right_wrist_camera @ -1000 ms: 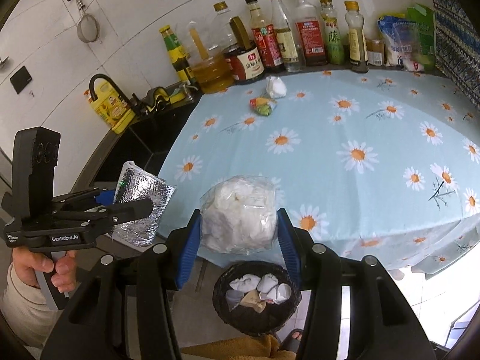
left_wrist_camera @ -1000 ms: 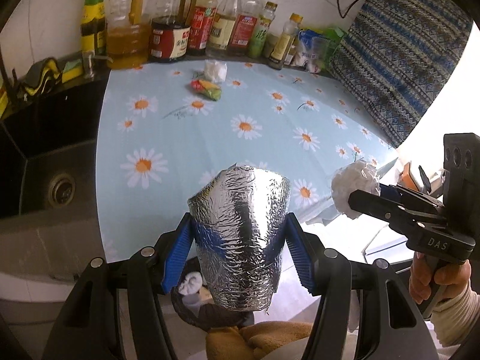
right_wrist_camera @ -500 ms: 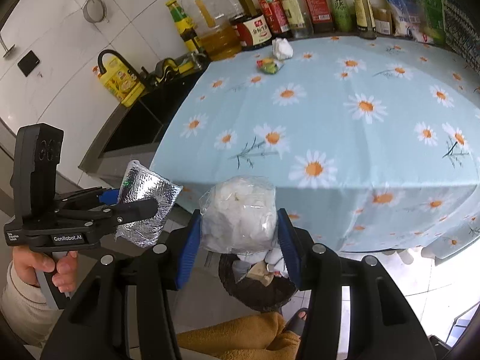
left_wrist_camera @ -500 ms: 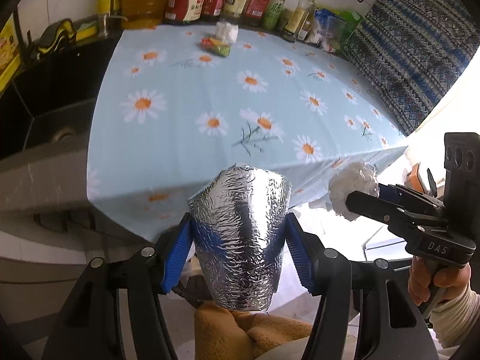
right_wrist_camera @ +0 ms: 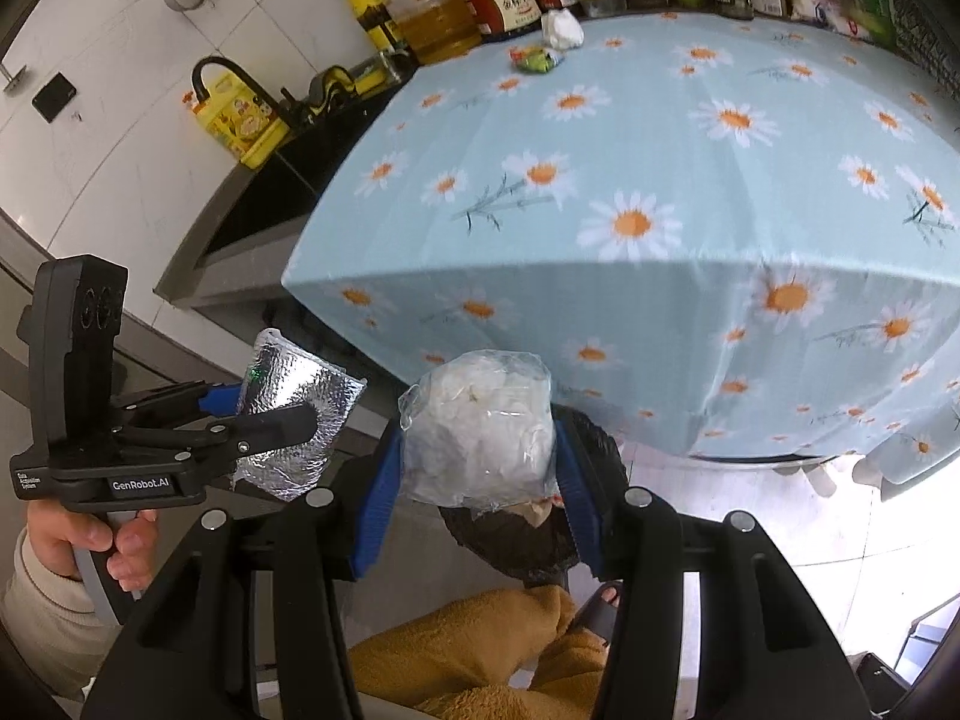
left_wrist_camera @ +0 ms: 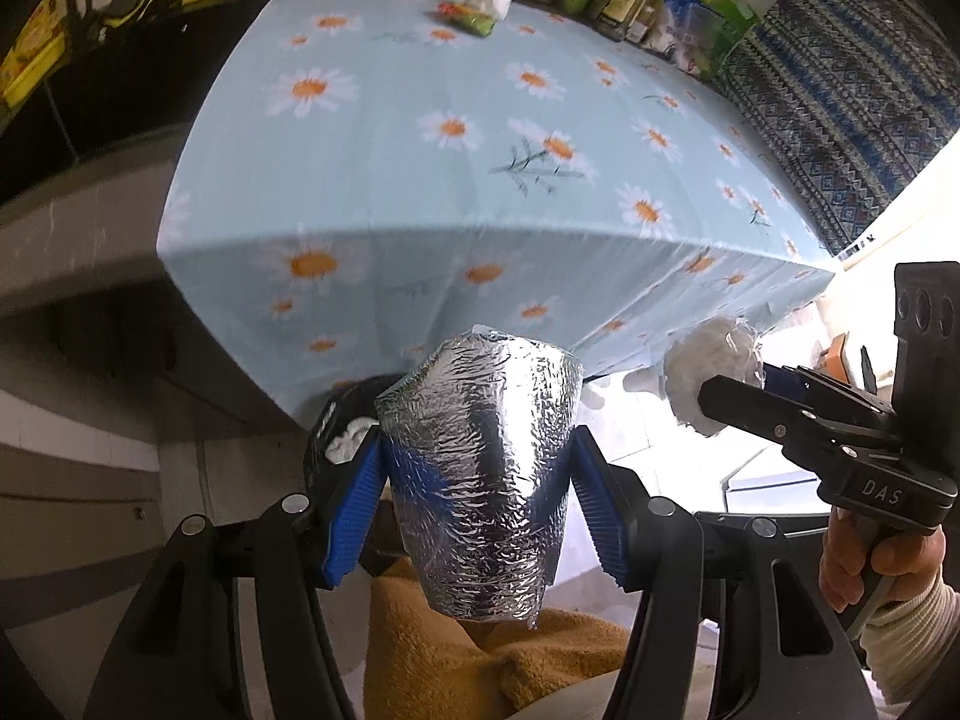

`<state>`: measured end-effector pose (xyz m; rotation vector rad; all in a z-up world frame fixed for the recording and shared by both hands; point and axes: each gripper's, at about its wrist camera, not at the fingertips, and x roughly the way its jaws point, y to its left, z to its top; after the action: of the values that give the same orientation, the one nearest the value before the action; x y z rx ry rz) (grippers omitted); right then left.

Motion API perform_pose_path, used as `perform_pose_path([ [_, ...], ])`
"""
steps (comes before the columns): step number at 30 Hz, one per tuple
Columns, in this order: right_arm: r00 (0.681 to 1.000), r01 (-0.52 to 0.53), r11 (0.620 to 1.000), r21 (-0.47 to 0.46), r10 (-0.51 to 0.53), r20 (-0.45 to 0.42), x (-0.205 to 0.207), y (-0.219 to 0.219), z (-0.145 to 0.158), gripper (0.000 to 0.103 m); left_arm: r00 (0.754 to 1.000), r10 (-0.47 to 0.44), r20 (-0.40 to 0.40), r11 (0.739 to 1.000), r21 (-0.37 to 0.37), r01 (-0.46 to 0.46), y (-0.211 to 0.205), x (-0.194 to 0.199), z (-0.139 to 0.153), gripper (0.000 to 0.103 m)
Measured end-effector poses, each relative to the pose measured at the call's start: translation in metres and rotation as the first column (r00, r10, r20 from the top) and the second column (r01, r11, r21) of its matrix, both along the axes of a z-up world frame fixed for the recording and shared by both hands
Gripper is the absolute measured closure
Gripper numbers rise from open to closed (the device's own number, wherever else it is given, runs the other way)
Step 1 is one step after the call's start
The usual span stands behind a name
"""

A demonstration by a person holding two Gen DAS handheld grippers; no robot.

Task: Collect trash
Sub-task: 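Carry the foil cup and plastic bags down over the black bin with both tools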

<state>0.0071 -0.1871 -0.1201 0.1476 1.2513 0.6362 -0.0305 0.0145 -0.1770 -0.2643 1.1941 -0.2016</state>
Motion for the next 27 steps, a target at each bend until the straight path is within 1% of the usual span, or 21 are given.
perform_pose_path([
  [12,0.998,-0.028,0.999,-0.029,0.026,-0.064,-0.004,0.005,-0.036,0.053,0.996,0.053,-0.076,0.998,-0.014,-0.054,0.008,-0.009,-0.043,0.044],
  [27,0.981,-0.053,0.996,-0.066,0.039,-0.192,-0.004,0.010,-0.101,0.053,0.979,0.079,-0.188,0.997,-0.006,-0.082,0.009,-0.001,-0.102,0.044],
])
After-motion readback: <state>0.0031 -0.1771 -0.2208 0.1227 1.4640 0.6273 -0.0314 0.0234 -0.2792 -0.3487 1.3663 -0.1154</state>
